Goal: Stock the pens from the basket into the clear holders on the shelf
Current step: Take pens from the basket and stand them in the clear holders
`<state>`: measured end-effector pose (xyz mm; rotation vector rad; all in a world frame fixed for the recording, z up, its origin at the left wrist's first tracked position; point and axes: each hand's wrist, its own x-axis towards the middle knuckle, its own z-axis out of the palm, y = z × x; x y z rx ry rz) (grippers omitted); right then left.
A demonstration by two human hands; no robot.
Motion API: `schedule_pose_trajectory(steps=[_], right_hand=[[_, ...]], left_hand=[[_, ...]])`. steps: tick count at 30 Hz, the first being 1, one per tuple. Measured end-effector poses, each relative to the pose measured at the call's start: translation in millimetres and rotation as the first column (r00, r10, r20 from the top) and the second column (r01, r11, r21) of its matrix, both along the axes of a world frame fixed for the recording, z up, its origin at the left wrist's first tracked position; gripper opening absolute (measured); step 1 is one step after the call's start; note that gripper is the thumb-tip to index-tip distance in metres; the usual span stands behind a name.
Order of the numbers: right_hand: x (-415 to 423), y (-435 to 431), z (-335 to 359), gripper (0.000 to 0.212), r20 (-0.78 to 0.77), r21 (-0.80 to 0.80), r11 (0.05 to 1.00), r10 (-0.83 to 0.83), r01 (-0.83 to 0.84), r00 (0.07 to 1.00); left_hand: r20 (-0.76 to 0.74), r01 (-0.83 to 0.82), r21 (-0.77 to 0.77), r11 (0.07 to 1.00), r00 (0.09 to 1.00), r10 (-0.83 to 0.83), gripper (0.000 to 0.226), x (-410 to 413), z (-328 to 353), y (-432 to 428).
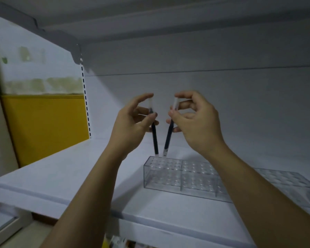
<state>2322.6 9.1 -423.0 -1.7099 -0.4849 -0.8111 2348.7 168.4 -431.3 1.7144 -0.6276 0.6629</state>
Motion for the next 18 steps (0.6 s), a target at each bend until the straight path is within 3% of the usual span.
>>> schedule_pose_trajectory(steps=[7, 13, 18], right_hand=[[3.0, 1.9, -5.6, 0.033, 0.026, -0.040, 0.999, -0.017, 0.018, 1.000], [4.8, 0.3, -8.4, 0.036, 0.029, -0.002, 1.000, -0.003, 0.003, 1.000], [8.2, 3.9, -12.6, 0.034, 0.004, -0.097, 0.995, -0.011, 0.011, 1.000]], left_hand=[[-0.102, 0.160, 0.034, 0.987, 0.983, -0.156, 0.046, 9.1, -7.7, 8.0], [-0.101, 0.135, 0.096, 0.986, 0.987, -0.125, 0.043, 14.8, -20.1, 10.9], [-0.075, 0.136, 0.065, 0.989, 0.989, -0.131, 0.044, 16.1, -23.4, 17.1]])
